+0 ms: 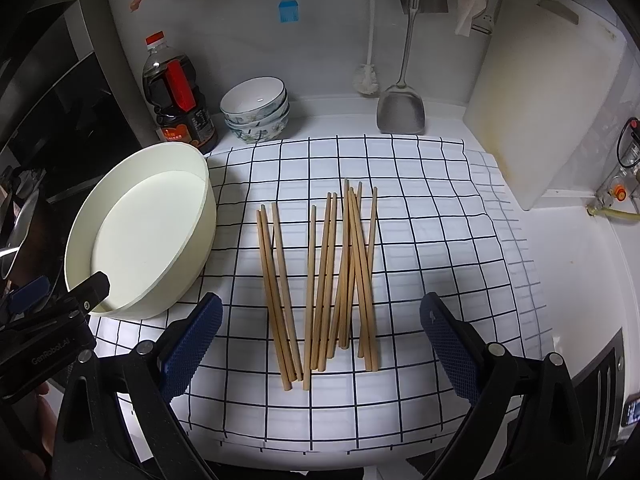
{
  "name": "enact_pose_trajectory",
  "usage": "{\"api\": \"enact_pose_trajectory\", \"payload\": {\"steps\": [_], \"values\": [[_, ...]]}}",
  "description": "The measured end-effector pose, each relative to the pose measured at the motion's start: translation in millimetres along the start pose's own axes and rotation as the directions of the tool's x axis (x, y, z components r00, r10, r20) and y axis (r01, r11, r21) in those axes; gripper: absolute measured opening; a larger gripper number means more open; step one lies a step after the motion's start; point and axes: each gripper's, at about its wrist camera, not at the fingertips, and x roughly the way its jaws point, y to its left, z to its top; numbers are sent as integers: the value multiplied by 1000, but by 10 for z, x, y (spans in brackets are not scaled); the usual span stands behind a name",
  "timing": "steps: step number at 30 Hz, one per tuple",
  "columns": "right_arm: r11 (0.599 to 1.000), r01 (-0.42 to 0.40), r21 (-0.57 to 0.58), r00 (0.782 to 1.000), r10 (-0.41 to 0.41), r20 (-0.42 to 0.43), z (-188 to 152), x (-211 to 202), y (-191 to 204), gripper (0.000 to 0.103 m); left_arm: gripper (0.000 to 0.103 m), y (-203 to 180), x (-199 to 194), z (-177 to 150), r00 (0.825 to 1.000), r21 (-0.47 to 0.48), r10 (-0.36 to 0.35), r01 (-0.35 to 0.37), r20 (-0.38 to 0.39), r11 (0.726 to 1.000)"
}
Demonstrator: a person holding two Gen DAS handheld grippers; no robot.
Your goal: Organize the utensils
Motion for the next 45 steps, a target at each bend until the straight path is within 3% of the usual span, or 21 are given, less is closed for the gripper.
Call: {"api": "enact_pose_trajectory", "payload": {"steps": [14,24,34,45], "values": [[999,-39,1,999,39,-10,-10,11,-60,95,97,-59,51,-36,1000,-1,-9,9,-3,1000],[1000,-29,11,999,30,-17,-212,177,-521,94,97,-450,189,-200,996,25,-87,87,-26,996],[999,-45,11,998,46,-47,-390,652,-1071,94,97,-784,521,-390,991,1,-133,133,-15,991],[1000,-17,-22,999,16,-43,-332,1248,-1162,94,97,-1004,954,-523,995,-8,-98,98,7,995]]}}
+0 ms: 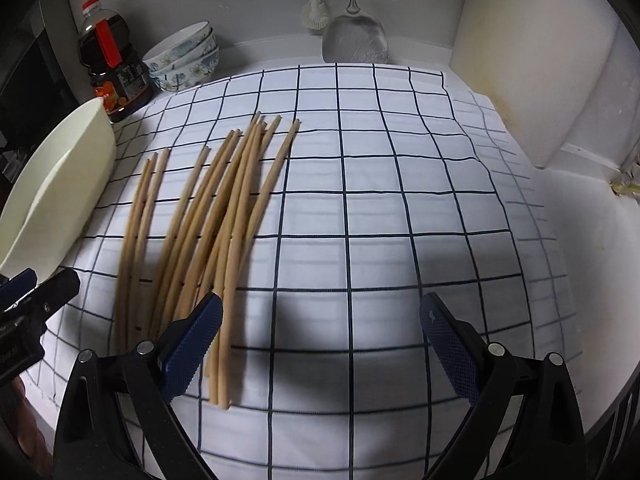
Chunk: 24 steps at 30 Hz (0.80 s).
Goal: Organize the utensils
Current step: 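Lower both tools toward the row of wooden chopsticks on the cloth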
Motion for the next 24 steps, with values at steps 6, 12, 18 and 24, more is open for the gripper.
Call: {"api": "enact_pose_trajectory", "payload": {"steps": [6,12,18,24], "values": [[1000,-10,-7,1000,10,4,28,177,16,94,97,-38,166,-42,1000,8,17,-17,-3,1000],[999,6,-39,1000,-5,23,41,231,89,94,97,-83,271,-80,1000,18,24,-24,-14,1000],[996,0,-86,1000,2,26,45,218,146,94,97,-84,335,-91,999,13,30,-30,-18,999],[991,40,-129,999,-37,26,45,248,199,94,97,-89,385,-111,999,16,38,-38,-25,999]]}}
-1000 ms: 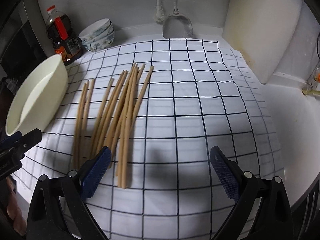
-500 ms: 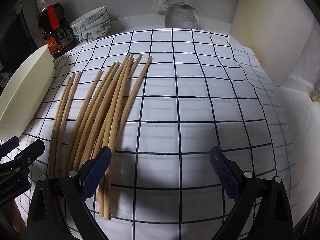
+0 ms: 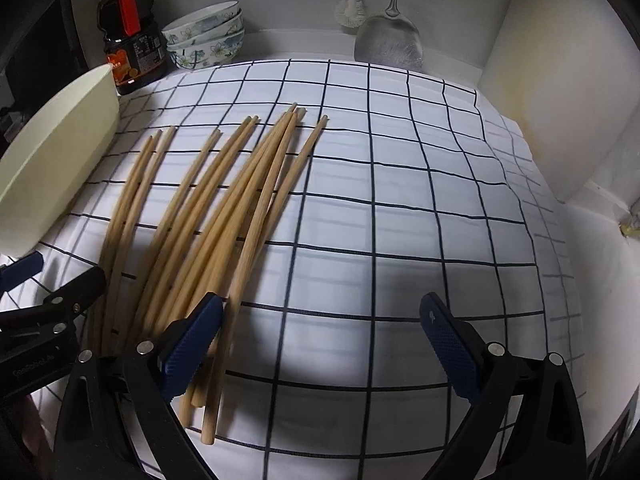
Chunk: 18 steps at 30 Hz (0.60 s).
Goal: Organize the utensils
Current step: 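Lower both tools toward the row of wooden chopsticks on the cloth, then close the left tool on one chopstick while the right tool grasps another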
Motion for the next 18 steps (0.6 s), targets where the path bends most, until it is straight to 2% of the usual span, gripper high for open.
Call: {"api": "enact_pose_trajectory", "payload": {"steps": [6,18], "values": [[999,13,44,1000,-13,6,-6,30,-191,94,97,19,50,-4,1000,-12,1,-1,-1,1000],[999,18,46,1000,-18,1,-37,92,-302,94,96,138,12,-23,999,-55,-23,24,28,998]]}}
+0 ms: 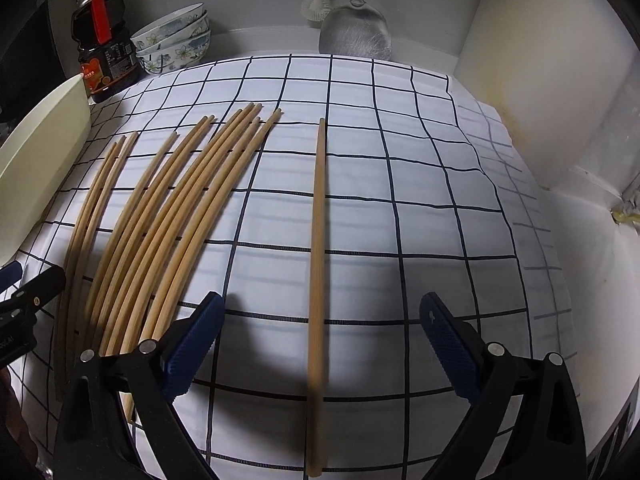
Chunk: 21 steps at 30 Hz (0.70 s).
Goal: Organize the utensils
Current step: 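Close the left tool on one chopstick while the right tool grasps another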
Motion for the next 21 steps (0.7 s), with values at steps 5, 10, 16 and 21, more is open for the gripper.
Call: {"api": "enact_pose_trajectory", "payload": {"steps": [5,10,16,21], "values": [[1000,-1,5,1000,1,1,11,10,-11,94,96,57,0,15,1000,-19,13,-13,10,1000],[1000,1,5,1000,-1,3,25,18,-17,94,97,24,53,11,1000,-6,21,-21,1,1000],[1000,3,3,1000,-3,16,39,32,-21,94,97,-81,104,9,998,21,55,-55,-13,998],[1000,-4,-9,999,4,37,49,41,7,91,88,-123,100,38,999,15,46,-46,-8,999]]}}
